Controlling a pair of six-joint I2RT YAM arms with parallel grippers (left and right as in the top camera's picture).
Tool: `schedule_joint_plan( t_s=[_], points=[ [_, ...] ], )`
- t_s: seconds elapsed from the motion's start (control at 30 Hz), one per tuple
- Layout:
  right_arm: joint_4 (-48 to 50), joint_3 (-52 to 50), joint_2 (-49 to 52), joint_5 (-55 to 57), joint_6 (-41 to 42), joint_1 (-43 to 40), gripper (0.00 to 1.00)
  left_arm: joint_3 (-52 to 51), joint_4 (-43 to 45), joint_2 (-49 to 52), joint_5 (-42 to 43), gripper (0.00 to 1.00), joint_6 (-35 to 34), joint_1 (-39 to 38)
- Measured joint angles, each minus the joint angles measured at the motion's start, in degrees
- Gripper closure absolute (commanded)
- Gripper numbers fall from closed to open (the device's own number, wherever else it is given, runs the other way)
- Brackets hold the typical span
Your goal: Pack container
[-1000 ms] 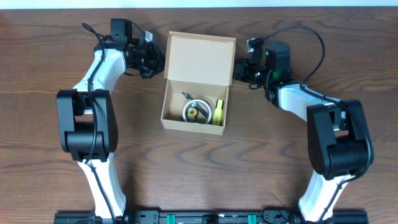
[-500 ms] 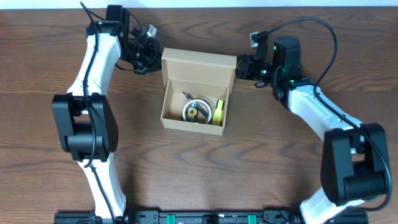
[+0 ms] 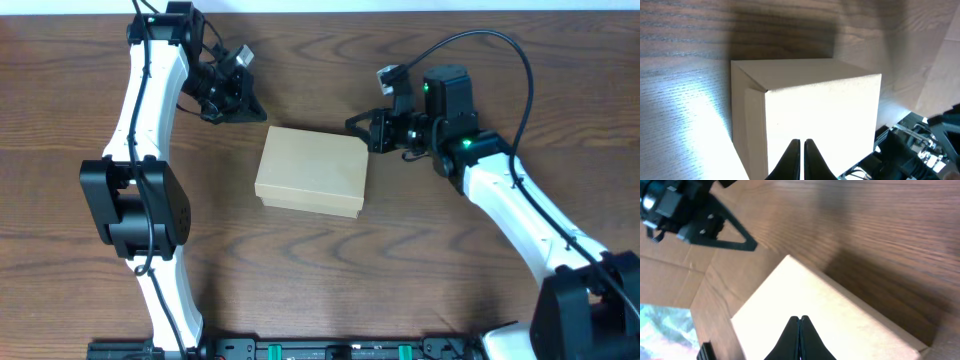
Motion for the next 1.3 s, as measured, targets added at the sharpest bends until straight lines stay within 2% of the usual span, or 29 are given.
schedule_joint_plan(
  t_s=[0.23,0.43,0.67,0.9,1.3],
  points=[
    [-5.7,0.0,-0.9,3.5,-1.7,7.4,0.99,0.0,-0.4,0.0,-1.0,0.94,2.2,0.0],
    [-11.6,0.1,-0.9,11.1,-2.6,14.3,0.99,0.0,0.5,-2.2,-7.4,0.94,2.4,0.0],
    [-18.5,0.1,-0.8,18.8,-4.7,17.1,0.99,0.1,2.4,-13.2,-13.6,0.94,1.9,0.0],
    [-20.2,0.6,2.4,20.5,-6.1,17.8,0.99,0.1,2.1,-13.5,-14.6,0.94,1.2,0.0],
    [-19.0,1.2,2.4,20.9,-9.5,18.5,0.99,0.1,2.0,-13.5,-16.0,0.94,0.0,0.4]
  ],
)
